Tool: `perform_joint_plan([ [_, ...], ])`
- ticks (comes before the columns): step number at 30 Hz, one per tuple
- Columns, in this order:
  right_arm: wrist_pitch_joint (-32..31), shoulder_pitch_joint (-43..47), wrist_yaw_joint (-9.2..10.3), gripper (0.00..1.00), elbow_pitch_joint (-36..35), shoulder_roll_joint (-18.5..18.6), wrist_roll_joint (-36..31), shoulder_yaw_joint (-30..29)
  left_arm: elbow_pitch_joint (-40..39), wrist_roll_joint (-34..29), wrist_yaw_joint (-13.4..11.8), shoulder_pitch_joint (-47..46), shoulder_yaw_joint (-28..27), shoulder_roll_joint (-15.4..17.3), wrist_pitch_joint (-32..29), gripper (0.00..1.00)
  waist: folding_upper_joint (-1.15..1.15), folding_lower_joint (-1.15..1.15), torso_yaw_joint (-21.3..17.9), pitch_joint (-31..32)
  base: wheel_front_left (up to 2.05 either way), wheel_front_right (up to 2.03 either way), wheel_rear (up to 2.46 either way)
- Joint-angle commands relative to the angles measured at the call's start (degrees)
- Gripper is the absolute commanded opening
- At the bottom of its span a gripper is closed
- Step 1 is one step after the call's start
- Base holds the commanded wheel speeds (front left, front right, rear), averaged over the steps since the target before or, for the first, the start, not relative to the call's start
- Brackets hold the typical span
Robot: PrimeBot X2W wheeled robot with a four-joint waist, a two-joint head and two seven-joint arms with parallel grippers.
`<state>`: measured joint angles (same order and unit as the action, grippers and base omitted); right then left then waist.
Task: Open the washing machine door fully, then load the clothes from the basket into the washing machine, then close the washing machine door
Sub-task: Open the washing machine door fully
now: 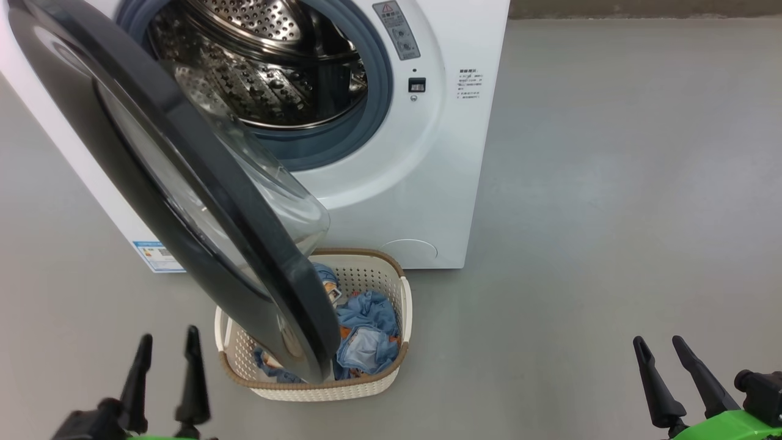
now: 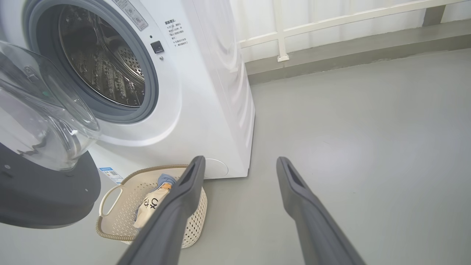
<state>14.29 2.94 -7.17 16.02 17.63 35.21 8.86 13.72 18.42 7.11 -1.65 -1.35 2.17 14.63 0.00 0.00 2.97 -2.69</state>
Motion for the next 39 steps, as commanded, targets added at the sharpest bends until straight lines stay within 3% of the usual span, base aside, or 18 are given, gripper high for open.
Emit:
perform_joint_plan([
  [1,0.71,-0.02,-0.32,1.00,-1.35,1.09,-0.86,0.50,-2.36,0.11,0.25,-2.19,-2.22,0.71,0.37,0.39,0.00,0.00,0.06,0.10,0.00,0.00,0.00],
  [3,0.71,0.04,-0.32,1.00,-1.39,1.01,-0.94,0.41,-4.16,0.77,0.25,-2.82,-2.73,0.71,0.37,0.00,0.00,0.00,0.14,0.21,0.00,0.00,0.00],
  [11,0.71,0.15,-0.32,1.00,-2.04,0.89,-1.56,-0.40,-16.63,2.10,-0.32,-4.94,-1.38,0.71,0.37,0.00,0.00,0.00,0.35,0.12,0.00,0.00,0.00],
  [15,0.71,-0.04,-0.32,1.00,-2.98,0.38,-2.69,-1.33,-24.57,1.26,-2.07,-5.64,3.00,0.71,0.37,0.00,0.00,0.00,0.14,-0.67,0.00,0.00,0.00],
  [21,0.71,-0.66,-0.32,1.00,-3.39,-0.32,-3.33,-1.44,-30.04,-0.52,-3.13,-6.48,10.41,0.71,0.37,0.00,0.00,0.00,-0.57,-1.81,0.00,0.00,0.00],
  [31,0.71,-1.07,-0.32,1.00,-3.55,-0.61,-3.51,-1.60,-29.35,-0.49,-4.09,-7.66,25.38,0.71,-1.46,0.00,0.00,0.00,-1.63,-2.54,0.00,0.00,0.00],
  [39,0.71,-0.97,-0.32,1.00,-3.71,-0.69,-3.77,-1.78,-21.52,3.78,-5.45,-8.49,30.84,0.71,-0.96,0.00,0.00,0.00,-1.61,-2.15,0.00,0.00,0.00],
])
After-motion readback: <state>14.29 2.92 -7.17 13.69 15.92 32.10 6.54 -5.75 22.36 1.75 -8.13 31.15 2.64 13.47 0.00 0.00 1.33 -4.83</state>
